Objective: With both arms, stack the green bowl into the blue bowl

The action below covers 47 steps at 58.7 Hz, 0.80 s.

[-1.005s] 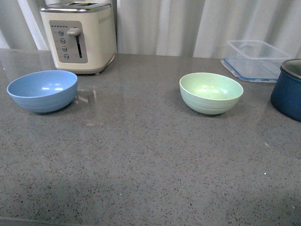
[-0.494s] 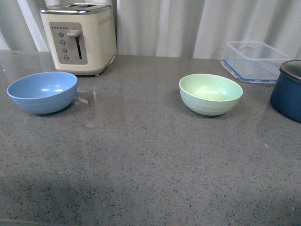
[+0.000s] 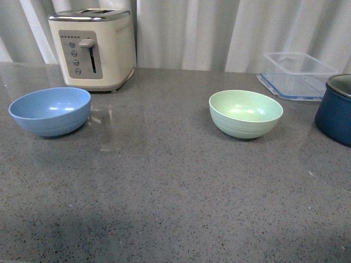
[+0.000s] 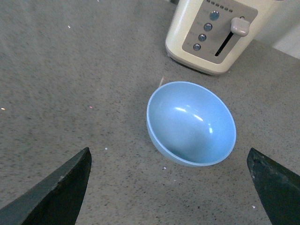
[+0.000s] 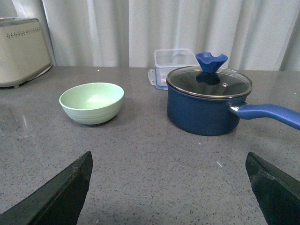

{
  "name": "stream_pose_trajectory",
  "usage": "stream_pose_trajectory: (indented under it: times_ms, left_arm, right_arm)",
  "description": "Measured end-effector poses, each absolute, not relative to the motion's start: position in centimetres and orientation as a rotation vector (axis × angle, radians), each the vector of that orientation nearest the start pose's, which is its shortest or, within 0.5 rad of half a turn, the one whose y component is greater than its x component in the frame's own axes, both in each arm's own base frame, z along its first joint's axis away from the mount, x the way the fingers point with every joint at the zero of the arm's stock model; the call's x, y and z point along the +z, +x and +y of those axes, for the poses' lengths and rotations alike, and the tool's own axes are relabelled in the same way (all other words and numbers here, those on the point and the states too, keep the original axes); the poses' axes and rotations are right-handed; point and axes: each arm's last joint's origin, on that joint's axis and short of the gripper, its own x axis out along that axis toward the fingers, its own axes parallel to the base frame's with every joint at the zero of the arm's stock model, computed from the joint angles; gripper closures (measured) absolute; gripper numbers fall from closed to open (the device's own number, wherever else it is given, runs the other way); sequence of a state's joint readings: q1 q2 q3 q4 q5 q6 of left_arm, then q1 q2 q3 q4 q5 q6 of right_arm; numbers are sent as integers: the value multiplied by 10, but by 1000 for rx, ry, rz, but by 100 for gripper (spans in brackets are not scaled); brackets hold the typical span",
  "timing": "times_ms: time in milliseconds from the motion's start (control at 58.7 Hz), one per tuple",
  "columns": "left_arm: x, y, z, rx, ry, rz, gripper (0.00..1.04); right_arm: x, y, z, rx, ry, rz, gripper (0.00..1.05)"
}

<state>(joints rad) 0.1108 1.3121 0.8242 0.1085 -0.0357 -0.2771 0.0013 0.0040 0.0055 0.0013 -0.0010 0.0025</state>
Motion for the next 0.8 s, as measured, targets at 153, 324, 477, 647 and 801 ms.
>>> stream_pose_trajectory:
  times_ms: [153,324,477,647,801]
  left_arm:
    - [254,325,35,190,-361,425,7]
    - [242,358,36,203,-405,488,7]
    - [227,379,36,215,-425,541,7]
    - [207,396,33,234,-426,602,7]
    - [196,405,29,234,-427,633,7]
  right_arm:
    - [165,98,0,3,2,-3,10]
    - [165,98,0,3,2,-3,10]
    - [165,98,0,3,2,-3,10]
    - [165,98,0,3,2,-3,10]
    - [165,98,0,3,2,-3,10]
